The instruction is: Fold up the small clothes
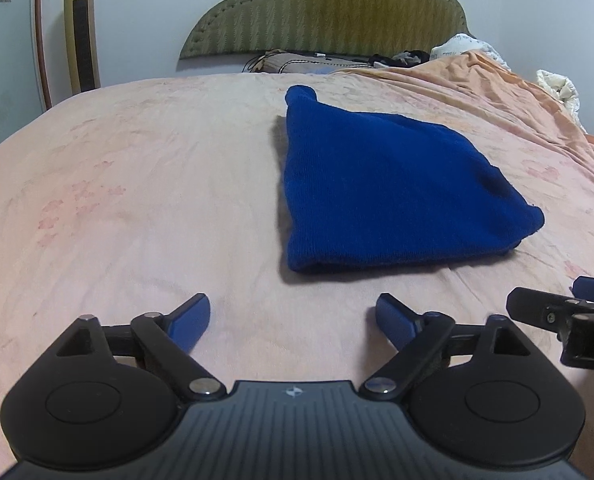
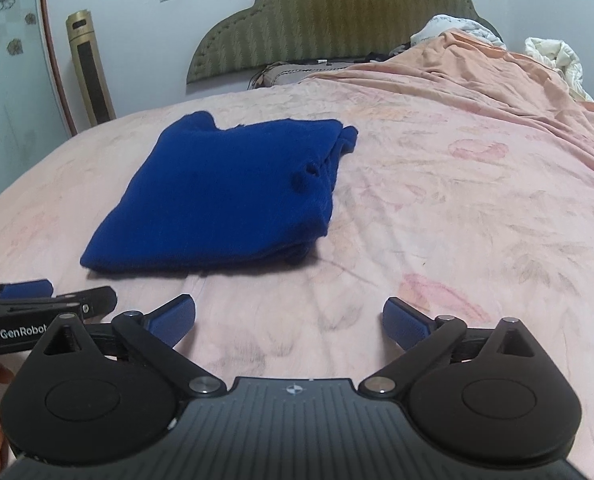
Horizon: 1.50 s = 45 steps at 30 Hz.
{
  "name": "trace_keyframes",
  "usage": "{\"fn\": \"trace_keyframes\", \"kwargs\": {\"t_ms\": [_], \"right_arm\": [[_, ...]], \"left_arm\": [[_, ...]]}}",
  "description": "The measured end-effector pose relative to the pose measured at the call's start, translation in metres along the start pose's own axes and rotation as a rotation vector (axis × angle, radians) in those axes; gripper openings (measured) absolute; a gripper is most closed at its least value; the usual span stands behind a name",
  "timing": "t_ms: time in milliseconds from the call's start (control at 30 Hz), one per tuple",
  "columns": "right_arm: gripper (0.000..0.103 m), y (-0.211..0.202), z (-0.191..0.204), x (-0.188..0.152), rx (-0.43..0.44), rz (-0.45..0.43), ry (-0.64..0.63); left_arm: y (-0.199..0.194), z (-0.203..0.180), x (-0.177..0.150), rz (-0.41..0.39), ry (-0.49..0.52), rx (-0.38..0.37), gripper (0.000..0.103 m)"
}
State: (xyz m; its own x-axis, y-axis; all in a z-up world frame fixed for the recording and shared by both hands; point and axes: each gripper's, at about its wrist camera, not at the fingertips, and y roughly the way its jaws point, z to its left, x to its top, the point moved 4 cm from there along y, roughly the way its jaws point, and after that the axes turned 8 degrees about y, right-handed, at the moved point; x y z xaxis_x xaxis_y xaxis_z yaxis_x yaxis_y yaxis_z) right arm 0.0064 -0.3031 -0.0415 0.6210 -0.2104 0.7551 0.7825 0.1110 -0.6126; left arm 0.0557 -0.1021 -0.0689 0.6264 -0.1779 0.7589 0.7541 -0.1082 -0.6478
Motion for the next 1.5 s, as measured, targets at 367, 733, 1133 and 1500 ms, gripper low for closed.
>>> {"fn": "trace_keyframes", "kwargs": {"t_ms": [367, 733, 1133, 1500], "right_arm": [[0.103, 0.008, 0.009, -0.008, -0.034, -0.01, -0.05], [0.103, 0.009, 0.003, -0.009, -0.015, -0.014, -0.007], [0.103, 0.012, 0.003, -0.01, -0.007, 0.0, -0.006], [0.103, 0.012, 0.003, -0.011, 0.003, 0.003, -0.008]], "left_arm": [[-0.002, 0.006, -0.009, -0.012, 0.0, 0.035, 0.103], [-0.003, 0.005, -0.01, -0.023, 0.006, 0.056, 0.103], [-0.003, 0.005, -0.012, -0.012, 0.006, 0.063, 0.103], [-0.003, 0.007, -0.012, -0.012, 0.005, 0.064, 0.103]]}}
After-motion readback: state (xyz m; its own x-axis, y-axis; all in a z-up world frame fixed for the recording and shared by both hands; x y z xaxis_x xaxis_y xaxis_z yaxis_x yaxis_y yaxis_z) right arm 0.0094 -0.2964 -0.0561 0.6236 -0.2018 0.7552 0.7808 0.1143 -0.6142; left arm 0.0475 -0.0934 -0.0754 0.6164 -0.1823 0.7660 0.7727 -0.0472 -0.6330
